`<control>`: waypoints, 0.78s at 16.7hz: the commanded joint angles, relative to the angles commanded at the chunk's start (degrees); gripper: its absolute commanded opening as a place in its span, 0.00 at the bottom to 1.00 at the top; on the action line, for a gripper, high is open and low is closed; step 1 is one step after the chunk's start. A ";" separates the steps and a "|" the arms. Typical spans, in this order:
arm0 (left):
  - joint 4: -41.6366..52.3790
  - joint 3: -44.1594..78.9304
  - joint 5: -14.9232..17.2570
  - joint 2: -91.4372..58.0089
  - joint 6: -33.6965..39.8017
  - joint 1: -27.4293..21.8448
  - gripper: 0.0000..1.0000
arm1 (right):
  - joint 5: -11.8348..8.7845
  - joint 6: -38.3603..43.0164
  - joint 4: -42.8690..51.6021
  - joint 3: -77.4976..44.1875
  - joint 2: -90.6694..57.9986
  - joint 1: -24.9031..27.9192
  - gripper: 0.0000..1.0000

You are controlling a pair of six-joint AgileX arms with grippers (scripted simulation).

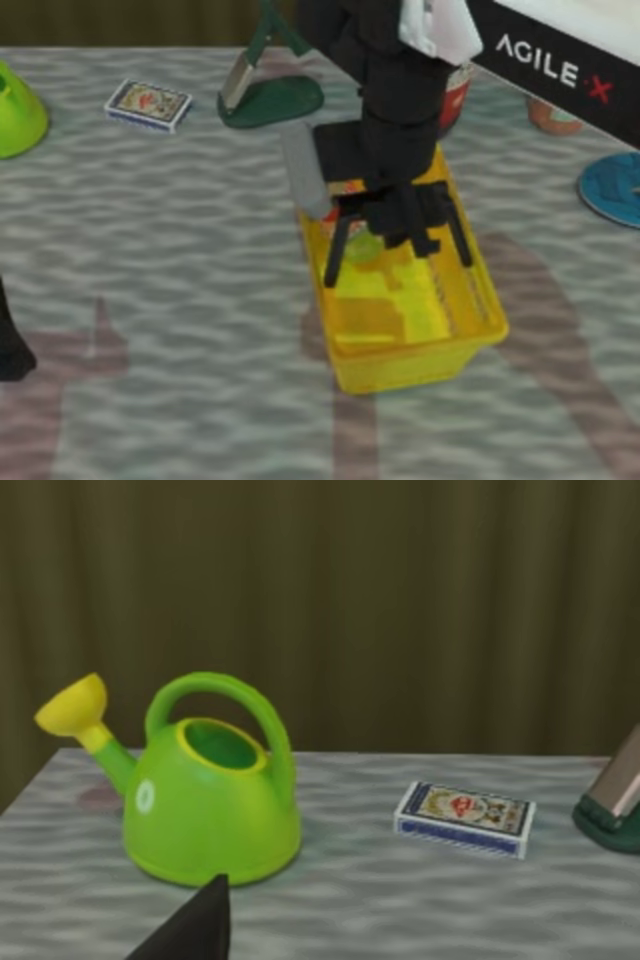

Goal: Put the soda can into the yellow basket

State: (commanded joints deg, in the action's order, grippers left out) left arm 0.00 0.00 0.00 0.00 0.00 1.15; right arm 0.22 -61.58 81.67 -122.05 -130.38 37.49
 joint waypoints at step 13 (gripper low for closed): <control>0.00 0.00 0.00 0.00 0.00 0.00 1.00 | 0.00 0.00 0.00 0.00 0.00 0.00 0.00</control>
State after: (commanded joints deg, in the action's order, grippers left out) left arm 0.00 0.00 0.00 0.00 0.00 1.15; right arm 0.22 -61.58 81.67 -122.05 -130.38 37.49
